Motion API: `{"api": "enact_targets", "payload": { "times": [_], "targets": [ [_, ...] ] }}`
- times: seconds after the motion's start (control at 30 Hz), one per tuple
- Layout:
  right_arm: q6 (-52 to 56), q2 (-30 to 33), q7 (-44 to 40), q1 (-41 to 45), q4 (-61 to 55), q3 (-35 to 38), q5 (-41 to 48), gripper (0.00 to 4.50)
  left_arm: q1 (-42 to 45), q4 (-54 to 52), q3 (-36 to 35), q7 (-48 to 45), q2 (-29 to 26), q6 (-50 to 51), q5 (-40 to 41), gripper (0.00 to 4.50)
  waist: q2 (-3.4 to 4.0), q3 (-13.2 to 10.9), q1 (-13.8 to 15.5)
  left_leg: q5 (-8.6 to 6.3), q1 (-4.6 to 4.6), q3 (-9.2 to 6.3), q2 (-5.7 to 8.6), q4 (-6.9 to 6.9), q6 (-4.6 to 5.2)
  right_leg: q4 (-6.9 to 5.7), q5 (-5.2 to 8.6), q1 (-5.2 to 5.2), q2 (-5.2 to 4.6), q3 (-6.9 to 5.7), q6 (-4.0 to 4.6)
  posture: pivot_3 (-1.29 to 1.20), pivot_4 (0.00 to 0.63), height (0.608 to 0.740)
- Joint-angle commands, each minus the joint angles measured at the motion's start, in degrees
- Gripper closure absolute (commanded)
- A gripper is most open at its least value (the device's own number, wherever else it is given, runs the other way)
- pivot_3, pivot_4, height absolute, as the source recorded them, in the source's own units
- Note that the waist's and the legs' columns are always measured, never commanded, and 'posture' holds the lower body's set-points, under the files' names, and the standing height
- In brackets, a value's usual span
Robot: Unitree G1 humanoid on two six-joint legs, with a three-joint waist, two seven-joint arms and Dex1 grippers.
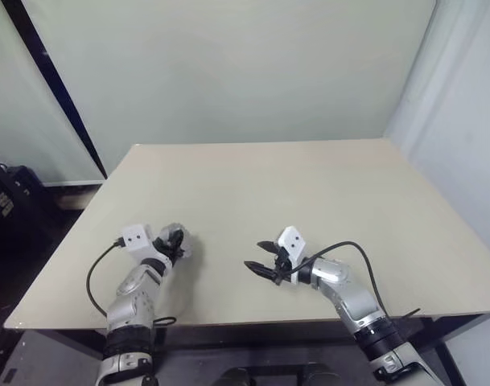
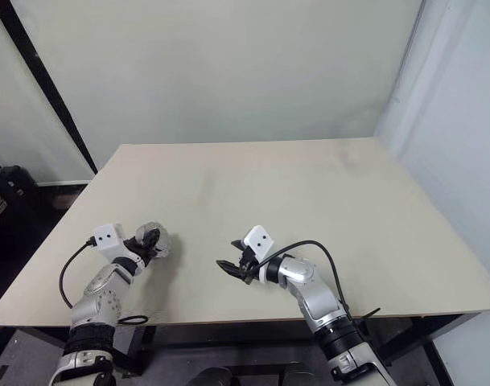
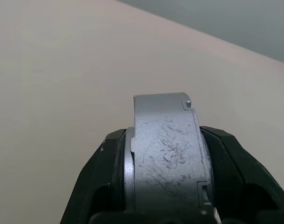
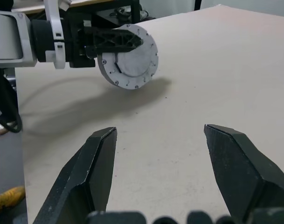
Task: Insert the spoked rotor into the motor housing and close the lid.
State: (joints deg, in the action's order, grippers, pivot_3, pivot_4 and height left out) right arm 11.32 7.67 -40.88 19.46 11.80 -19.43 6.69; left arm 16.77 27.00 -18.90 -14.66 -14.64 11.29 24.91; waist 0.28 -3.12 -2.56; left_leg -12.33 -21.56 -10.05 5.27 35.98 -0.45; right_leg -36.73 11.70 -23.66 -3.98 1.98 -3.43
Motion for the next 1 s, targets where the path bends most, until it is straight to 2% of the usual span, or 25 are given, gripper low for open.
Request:
{"api": "enact_targets", "payload": {
  "times": [0.03, 0.13, 0.37, 0.4, 0.73, 1.0],
  "targets": [
    [-1.06, -0.02, 0.66, 0.86, -1.1, 0.9, -0.45, 1.25, 3.19, 1.04, -0.99, 1.45, -0.06, -4.54, -1.72, 2.48, -0.01, 0.0, 0.14, 0.0, 0.02, -0.01, 0.0, 0.01, 0.0, 0.0, 0.0, 0.03, 0.0, -0.01, 0.0, 0.0, 0.0, 0.74],
    [-1.0, 0.04, 0.73, 0.91, -1.02, 0.98, -0.5, 1.25, 3.95, 3.86, -0.95, 2.52, -0.1, -5.89, -3.1, 2.48, -0.02, 0.01, 0.24, -0.01, 0.11, -0.01, -0.02, 0.03, -0.02, -0.01, 0.0, 0.12, 0.01, -0.05, 0.0, 0.0, 0.0, 0.74],
    [-0.75, 0.2, 1.29, 1.24, -0.87, 0.99, -0.6, 1.25, 4.31, 6.03, -1.21, 4.97, -0.23, -7.23, -4.9, 0.14, -0.03, 0.02, 0.29, -0.01, 0.27, 0.04, -0.05, 0.03, -0.03, -0.03, 0.0, 0.26, 0.0, -0.04, 0.0, 0.0, 0.0, 0.74],
    [-0.73, 0.18, 1.36, 1.24, -0.83, 0.96, -0.61, 1.25, 4.18, 6.12, -1.26, 5.88, -0.35, -7.36, -5.39, 0.05, -0.04, 0.02, 0.3, -0.01, 0.27, 0.02, -0.05, 0.03, -0.02, -0.03, 0.0, 0.25, 0.0, -0.04, 0.0, 0.0, 0.0, 0.74],
    [-0.78, -0.21, 1.57, 1.61, 0.47, 0.83, -0.67, 1.25, 1.33, 3.33, -0.82, 12.65, -0.43, -7.48, -9.93, 0.05, -0.06, 0.03, 0.58, -0.01, 0.27, -0.02, -0.02, 0.02, -0.02, -0.03, 0.0, 0.26, -0.01, -0.05, -0.01, 0.0, 0.0, 0.74],
    [-1.38, -0.63, 1.99, 2.29, 1.97, 1.24, -0.7, 1.25, -0.99, 0.55, -0.46, 13.21, -0.44, -7.95, -10.5, 0.05, -0.07, 0.04, 0.61, -0.01, 0.34, 0.01, -0.03, 0.03, -0.03, -0.04, 0.0, 0.3, -0.01, -0.03, -0.01, 0.0, 0.0, 0.74]
  ]
}}
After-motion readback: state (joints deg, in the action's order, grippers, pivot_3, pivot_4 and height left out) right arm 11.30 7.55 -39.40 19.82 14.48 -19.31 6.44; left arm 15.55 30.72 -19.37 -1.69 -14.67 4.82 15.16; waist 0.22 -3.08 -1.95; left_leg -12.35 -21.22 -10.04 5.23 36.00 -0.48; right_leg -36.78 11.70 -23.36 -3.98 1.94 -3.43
